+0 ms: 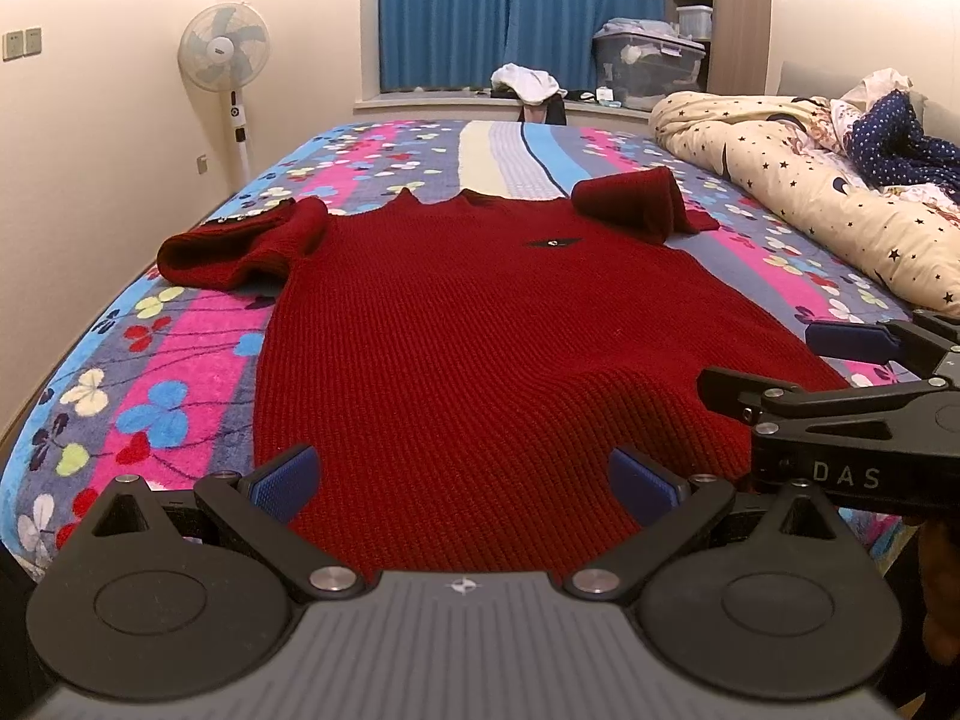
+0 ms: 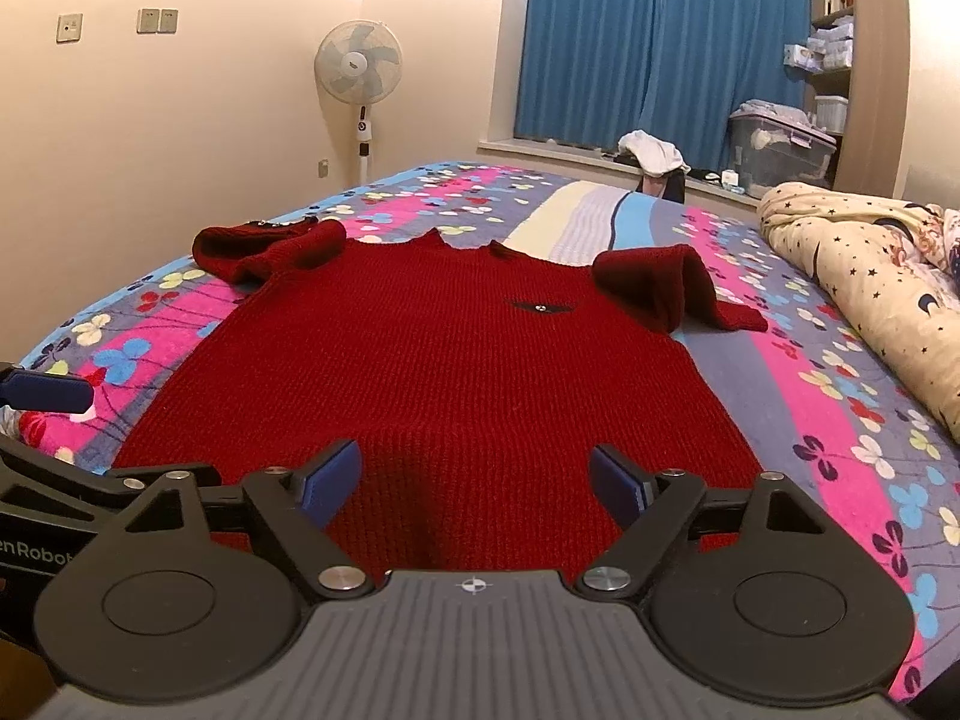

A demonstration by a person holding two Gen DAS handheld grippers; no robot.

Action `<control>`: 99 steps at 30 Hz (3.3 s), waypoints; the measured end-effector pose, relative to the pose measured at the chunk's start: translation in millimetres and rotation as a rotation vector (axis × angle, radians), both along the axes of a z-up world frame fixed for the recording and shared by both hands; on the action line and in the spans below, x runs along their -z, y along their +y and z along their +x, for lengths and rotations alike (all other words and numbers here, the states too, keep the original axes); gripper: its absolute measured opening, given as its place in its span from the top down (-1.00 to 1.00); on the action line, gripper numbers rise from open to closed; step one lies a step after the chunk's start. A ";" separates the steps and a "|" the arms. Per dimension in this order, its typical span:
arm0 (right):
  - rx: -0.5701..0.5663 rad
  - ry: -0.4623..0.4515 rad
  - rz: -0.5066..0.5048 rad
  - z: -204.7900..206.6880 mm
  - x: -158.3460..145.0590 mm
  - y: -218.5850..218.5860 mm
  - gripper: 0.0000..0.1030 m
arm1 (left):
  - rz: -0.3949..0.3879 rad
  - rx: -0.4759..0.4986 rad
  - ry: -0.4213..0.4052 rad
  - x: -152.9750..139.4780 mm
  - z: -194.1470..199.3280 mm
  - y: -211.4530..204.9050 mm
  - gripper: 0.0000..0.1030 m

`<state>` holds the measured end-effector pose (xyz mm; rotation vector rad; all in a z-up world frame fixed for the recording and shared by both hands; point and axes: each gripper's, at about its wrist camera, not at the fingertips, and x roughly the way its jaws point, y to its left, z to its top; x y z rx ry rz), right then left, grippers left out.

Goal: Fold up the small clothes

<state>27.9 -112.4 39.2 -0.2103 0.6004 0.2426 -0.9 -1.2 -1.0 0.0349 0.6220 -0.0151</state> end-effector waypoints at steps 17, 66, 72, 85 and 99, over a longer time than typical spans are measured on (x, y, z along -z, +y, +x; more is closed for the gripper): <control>0.001 -0.003 0.004 -0.5 -0.4 -0.1 -0.63 | 0.007 0.000 -0.002 0.3 -0.3 -0.4 -0.99; 0.111 -0.094 0.172 10.3 -33.7 -21.9 -0.30 | -0.001 -0.033 -0.105 -57.9 24.3 31.3 -0.92; 0.102 -0.165 0.222 40.5 -66.6 -43.6 -0.29 | 0.051 -0.011 -0.175 -96.5 70.2 52.6 -0.54; 0.144 -0.273 0.164 160.2 -98.3 -90.9 -0.29 | 0.073 -0.067 -0.164 -110.8 222.3 125.3 0.36; 0.155 -0.200 0.226 280.6 -51.7 -69.1 -0.04 | -0.123 -0.348 -0.029 -34.8 325.4 255.4 0.43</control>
